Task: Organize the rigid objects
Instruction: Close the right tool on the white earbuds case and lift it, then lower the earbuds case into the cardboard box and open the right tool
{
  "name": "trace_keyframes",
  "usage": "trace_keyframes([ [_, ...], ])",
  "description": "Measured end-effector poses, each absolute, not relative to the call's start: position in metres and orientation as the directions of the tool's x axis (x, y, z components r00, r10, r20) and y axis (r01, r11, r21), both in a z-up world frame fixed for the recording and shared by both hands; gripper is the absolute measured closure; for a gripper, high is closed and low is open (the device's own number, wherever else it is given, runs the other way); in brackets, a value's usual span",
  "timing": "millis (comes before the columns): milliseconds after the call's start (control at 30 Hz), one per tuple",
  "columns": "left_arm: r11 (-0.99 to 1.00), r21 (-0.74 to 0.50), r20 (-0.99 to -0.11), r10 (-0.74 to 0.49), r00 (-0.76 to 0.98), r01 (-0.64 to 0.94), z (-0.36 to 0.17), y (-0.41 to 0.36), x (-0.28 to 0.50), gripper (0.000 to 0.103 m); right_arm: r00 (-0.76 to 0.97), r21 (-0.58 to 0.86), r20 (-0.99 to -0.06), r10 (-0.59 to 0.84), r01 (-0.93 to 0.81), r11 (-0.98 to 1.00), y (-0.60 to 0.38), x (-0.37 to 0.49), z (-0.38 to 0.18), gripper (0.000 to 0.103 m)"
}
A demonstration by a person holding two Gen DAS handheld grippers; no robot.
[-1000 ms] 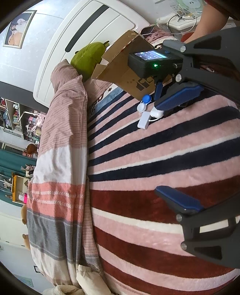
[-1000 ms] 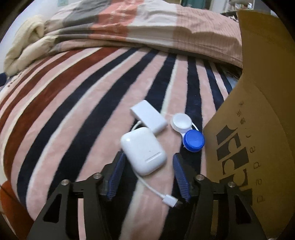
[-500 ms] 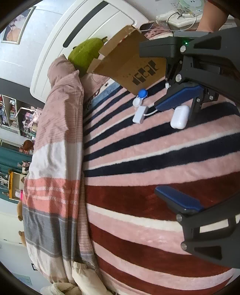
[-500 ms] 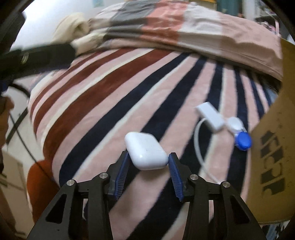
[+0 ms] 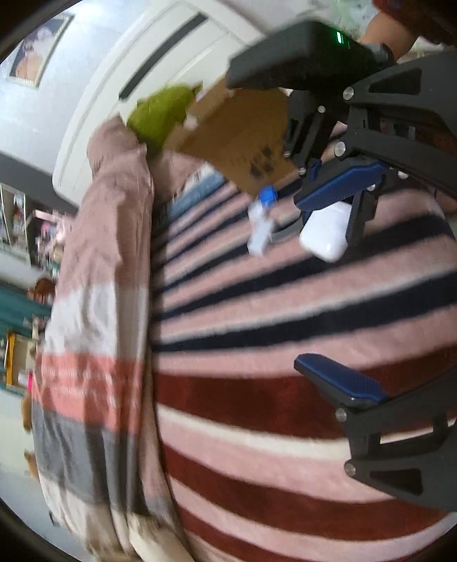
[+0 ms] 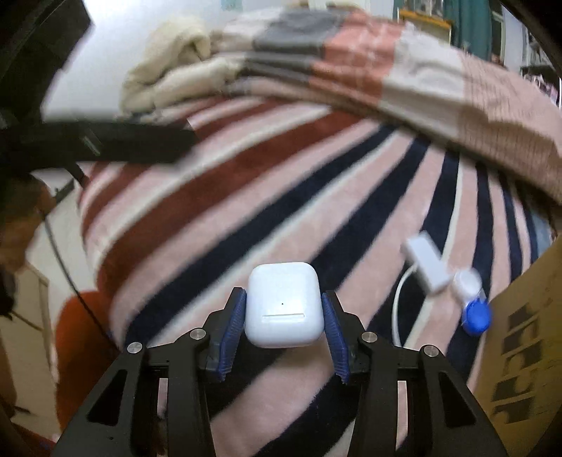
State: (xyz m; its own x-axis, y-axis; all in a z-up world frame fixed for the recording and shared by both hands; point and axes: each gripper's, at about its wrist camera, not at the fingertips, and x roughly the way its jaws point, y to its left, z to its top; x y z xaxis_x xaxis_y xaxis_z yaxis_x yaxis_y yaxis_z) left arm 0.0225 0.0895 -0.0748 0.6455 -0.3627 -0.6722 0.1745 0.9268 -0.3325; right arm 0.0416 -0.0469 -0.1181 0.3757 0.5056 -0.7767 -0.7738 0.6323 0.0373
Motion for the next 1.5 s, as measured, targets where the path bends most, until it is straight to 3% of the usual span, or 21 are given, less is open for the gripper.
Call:
trace_keyframes([
  [200,0.841,-0.406,-0.585,-0.54,0.605,0.358,-0.029,0.052,0.051,0.034,0.508,-0.056,-0.644,0.572,-0.777,0.627,-0.063,0.035,-0.036,0.064],
  [400,0.739,-0.42,-0.555,-0.669,0.495,0.527,0.008,-0.019,0.09,0.06,0.623,-0.129,-0.564,0.542,-0.715,0.687,-0.11,0.05,0.004,0.064],
  [533,0.732,-0.382,-0.612,-0.658,0.439,0.564,0.012,-0.078,0.12,0.06,0.652,-0.104,-0.574,0.496,-0.659,0.745,-0.155,0.075,0.008,0.064],
  [733,0.727,-0.333,-0.722,-0.606,0.334,0.6,-0.004,-0.158,0.155,0.06,0.614,-0.026,-0.673,0.413,-0.577,0.816,-0.215,0.111,-0.003,0.064],
  [933,0.749,-0.305,-0.775,-0.554,0.304,0.589,-0.017,-0.182,0.163,0.056,0.528,0.02,-0.773,0.351,-0.534,0.845,-0.245,0.133,-0.018,0.063],
  [1033,0.777,-0.271,-0.776,-0.525,0.348,0.569,-0.012,-0.175,0.16,0.039,0.523,0.025,-0.779,0.347,-0.526,0.85,-0.25,0.13,-0.017,0.061],
  [1233,0.857,-0.193,-0.731,-0.451,0.512,0.478,0.018,-0.118,0.133,0.03,0.567,0.03,-0.732,0.377,-0.527,0.849,-0.241,0.116,-0.002,0.058],
  [1500,0.941,-0.15,-0.671,-0.322,0.668,0.303,0.023,-0.009,0.084,0.028,0.527,0.095,-0.655,0.542,-0.654,0.751,-0.165,0.07,0.03,0.058],
])
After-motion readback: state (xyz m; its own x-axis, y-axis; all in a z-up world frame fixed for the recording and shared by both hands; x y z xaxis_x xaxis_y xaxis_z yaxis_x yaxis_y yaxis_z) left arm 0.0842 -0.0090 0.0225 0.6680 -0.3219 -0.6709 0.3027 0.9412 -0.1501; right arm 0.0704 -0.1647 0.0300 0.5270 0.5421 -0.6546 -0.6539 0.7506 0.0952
